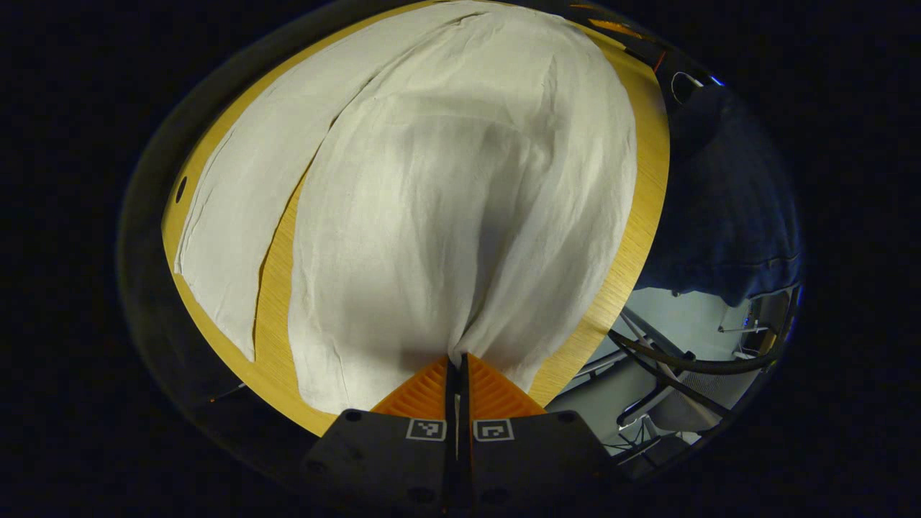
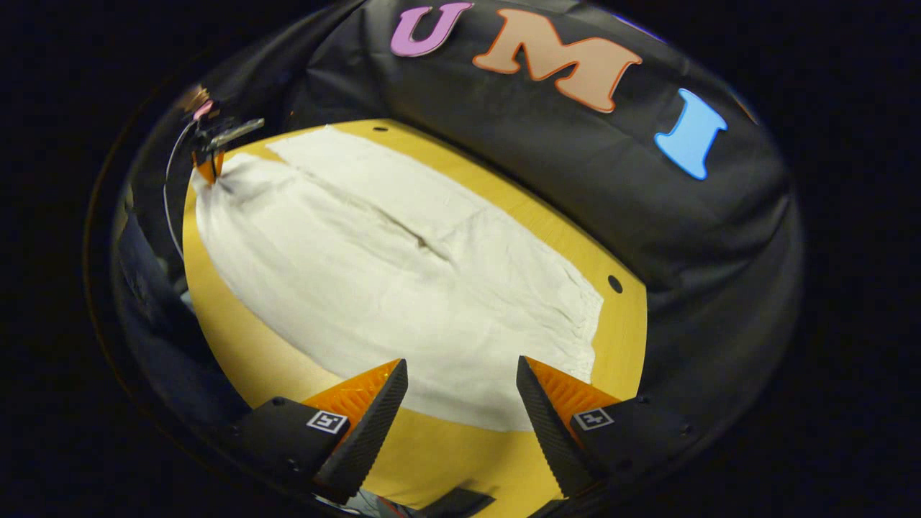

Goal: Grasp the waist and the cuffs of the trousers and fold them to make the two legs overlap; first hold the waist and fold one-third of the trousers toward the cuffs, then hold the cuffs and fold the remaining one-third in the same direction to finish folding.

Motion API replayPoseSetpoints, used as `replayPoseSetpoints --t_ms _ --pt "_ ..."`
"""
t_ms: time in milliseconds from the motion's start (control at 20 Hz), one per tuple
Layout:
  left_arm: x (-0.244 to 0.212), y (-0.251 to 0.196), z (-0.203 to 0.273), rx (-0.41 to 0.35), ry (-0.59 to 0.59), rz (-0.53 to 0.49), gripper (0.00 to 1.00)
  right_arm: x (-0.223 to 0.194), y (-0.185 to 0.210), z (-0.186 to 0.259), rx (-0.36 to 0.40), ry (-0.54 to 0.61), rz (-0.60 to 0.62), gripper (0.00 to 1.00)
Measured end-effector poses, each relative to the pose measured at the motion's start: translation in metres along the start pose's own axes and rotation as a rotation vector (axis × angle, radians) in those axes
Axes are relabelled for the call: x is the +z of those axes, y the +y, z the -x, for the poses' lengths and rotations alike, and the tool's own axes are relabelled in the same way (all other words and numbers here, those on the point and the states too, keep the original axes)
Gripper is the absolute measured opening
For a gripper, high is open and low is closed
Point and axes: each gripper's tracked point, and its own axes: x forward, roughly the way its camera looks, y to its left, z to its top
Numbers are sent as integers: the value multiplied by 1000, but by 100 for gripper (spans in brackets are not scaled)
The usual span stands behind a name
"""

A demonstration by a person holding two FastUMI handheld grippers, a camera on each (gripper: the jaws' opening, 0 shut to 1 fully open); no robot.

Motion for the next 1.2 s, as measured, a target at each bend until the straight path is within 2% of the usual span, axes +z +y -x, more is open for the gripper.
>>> replayPoseSetpoints --t_ms 350,550,750,800,850,900,950,1000,1050,1100,1200 --pt "2 -1 0 1 28 36 0 -74 -7 -37 177 242 283 98" --pt "1 -1 0 16 36 46 0 -80 2 -49 266 305 316 98" --pt "2 -2 0 15 50 50 0 -83 13 -54 383 377 345 91" --pt "2 -2 0 14 53 49 0 -85 17 -55 410 398 348 87" --pt "1 -1 0 13 57 47 0 -87 19 -56 430 423 341 76" --pt "2 -2 0 13 58 47 0 -85 19 -56 438 440 335 78" --pt "3 -2 0 11 59 46 0 -85 19 -57 440 452 333 67" --pt "2 -2 0 10 59 45 0 -86 19 -57 439 458 332 67" --pt "3 -2 1 9 58 44 0 -84 18 -57 439 458 336 76" --pt "3 -2 0 9 60 43 0 -86 19 -59 435 464 337 67" --pt "3 -3 0 9 63 45 0 -85 19 -59 435 475 335 63"
